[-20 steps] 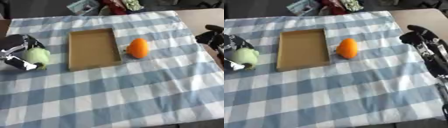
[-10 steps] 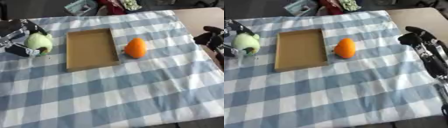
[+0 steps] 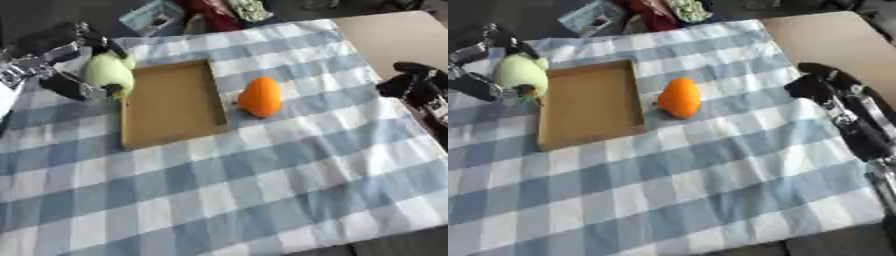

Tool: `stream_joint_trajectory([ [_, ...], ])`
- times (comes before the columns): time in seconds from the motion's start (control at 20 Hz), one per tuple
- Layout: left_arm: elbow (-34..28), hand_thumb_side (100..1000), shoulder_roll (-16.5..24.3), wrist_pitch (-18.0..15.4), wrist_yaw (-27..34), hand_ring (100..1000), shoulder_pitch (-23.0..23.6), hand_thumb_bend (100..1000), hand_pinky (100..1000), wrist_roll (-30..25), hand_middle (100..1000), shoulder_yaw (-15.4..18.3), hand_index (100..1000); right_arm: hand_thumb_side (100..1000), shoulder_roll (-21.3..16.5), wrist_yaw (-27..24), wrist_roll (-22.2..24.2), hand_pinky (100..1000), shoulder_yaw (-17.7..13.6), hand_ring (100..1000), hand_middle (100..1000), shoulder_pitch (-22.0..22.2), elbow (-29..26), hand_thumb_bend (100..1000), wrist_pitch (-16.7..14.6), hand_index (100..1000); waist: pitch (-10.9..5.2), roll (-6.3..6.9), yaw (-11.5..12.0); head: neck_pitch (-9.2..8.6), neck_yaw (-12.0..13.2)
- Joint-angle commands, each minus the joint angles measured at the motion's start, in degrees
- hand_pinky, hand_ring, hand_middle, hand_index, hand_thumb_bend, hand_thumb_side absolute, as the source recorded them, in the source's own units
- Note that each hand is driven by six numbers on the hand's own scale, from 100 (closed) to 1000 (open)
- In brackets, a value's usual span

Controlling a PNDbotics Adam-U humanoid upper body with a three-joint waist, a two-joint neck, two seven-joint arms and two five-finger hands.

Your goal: Pick up objects on the table and place them in the box.

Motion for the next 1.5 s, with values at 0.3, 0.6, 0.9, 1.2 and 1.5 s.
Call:
stream_joint_trajectory([
  [0.3,1.12,237,-1.95,-0.57,-2.74,414,-1.33,307,629,-2.4,408,-0.6,757,711,-1.22,0.59,1.68,825,1.05,788,663,-1.1,-0.82,100,-0.27,887,-0.16,0.05,-1.37,-1.16,0.75],
  [0.6,2.95,240,-3.39,-1.17,-6.21,444,-1.38,327,633,0.1,444,-0.39,770,719,-1.02,0.7,1.95,825,1.28,787,663,-1.12,-0.81,100,-0.24,887,0.51,0.11,-2.07,-1.52,0.85],
  [0.9,2.9,398,-4.02,-1.12,-8.6,526,-1.45,401,661,4.9,534,-0.7,795,724,-0.82,0.79,2.08,825,1.4,788,662,-1.11,-0.77,100,-0.19,887,0.88,0.21,-2.6,-1.84,1.0],
  [1.2,2.27,577,-3.78,-1.19,-10.48,619,-1.01,524,717,8.27,636,-0.66,809,722,-0.76,0.92,2.03,825,1.28,788,662,-0.98,-0.67,100,-0.18,888,0.82,0.25,-2.53,-1.88,0.84],
  [1.5,0.16,582,-3.33,-0.45,-7.07,617,0.54,455,725,8.69,633,-0.29,799,707,-0.99,1.26,1.6,825,0.69,789,663,-1.02,-0.55,100,-0.43,887,0.49,-0.09,-1.52,-1.59,0.2],
])
